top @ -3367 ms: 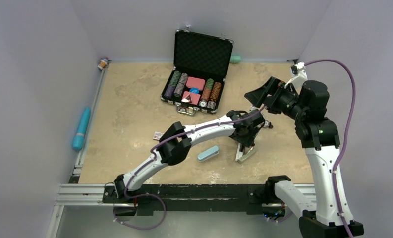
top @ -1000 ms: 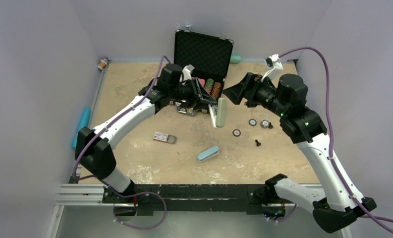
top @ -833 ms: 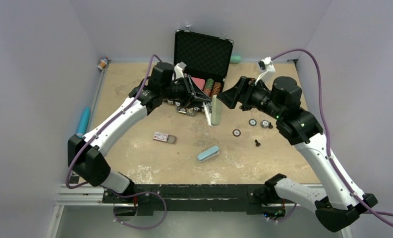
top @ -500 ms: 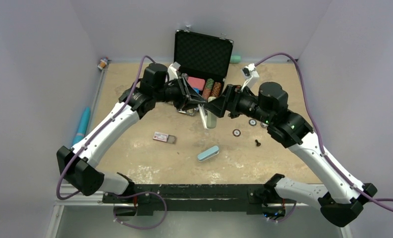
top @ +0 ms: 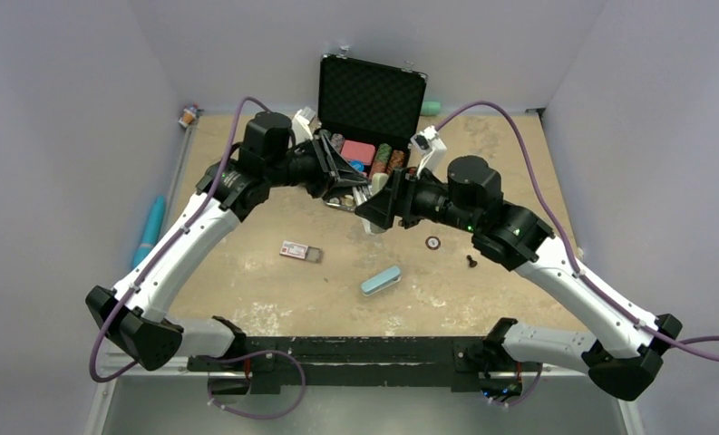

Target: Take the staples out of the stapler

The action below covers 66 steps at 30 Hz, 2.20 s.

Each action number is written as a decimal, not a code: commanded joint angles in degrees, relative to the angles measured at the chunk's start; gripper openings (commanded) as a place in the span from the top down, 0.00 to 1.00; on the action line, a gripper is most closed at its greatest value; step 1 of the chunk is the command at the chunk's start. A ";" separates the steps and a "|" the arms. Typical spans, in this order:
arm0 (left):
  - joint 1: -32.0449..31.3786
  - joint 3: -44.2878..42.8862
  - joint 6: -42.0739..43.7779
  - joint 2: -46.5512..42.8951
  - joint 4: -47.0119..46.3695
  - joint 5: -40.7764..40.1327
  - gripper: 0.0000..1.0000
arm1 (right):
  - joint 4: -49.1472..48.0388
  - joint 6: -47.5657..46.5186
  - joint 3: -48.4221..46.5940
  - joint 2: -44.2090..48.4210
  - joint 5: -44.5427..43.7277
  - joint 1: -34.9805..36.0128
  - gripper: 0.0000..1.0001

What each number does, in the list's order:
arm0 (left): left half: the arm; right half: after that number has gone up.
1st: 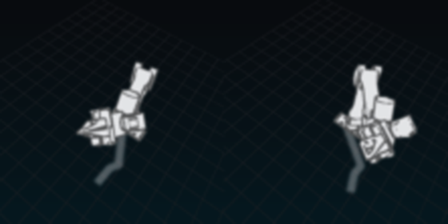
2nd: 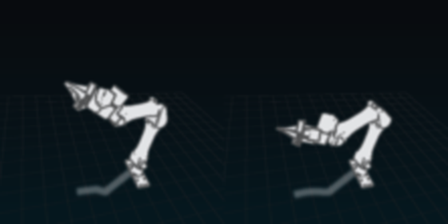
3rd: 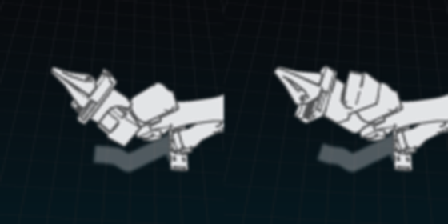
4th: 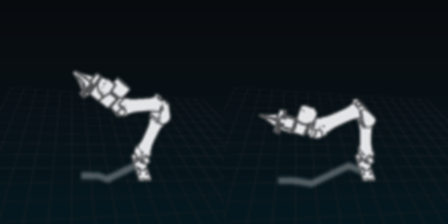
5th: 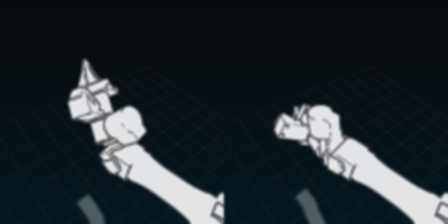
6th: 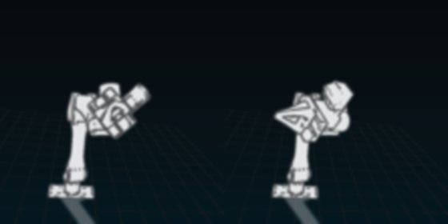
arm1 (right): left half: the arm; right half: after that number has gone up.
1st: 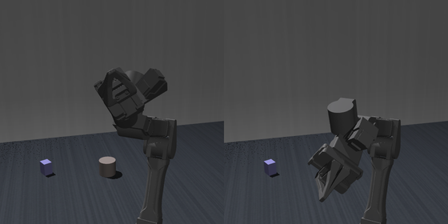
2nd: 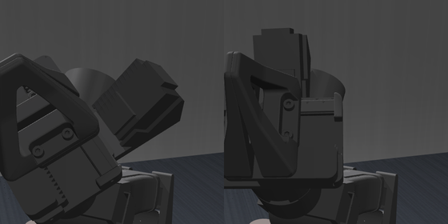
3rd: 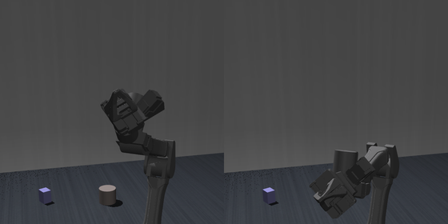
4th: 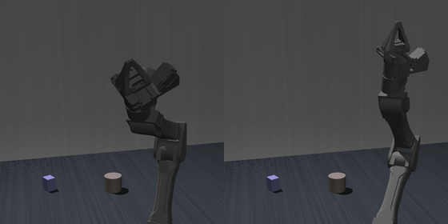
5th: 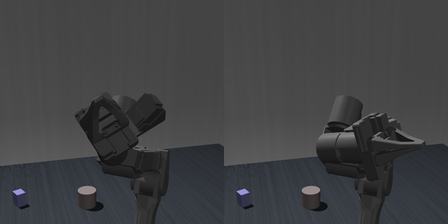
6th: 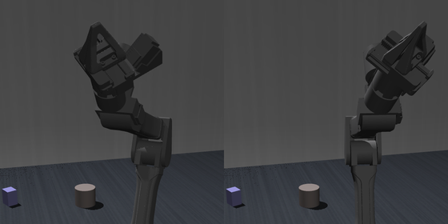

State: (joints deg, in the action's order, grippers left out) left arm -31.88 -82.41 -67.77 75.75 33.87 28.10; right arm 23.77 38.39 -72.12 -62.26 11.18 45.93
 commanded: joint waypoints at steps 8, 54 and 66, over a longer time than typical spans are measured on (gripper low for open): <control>0.33 -5.17 1.97 -3.39 1.92 -2.34 0.91 | 2.05 1.51 -3.29 0.79 -4.71 1.61 0.39; -0.33 -6.09 1.10 -6.49 3.59 -4.74 0.79 | 3.38 0.55 -5.50 -4.50 -2.49 3.55 1.00; 0.00 -9.89 13.07 -8.05 14.18 -6.89 0.00 | 3.18 0.76 -6.39 -4.28 -2.22 3.51 1.00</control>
State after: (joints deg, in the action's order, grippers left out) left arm -32.01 -88.84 -61.98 69.80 44.16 21.63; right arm 28.77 38.65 -76.05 -67.13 8.67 49.45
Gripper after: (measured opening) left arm 0.997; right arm 0.359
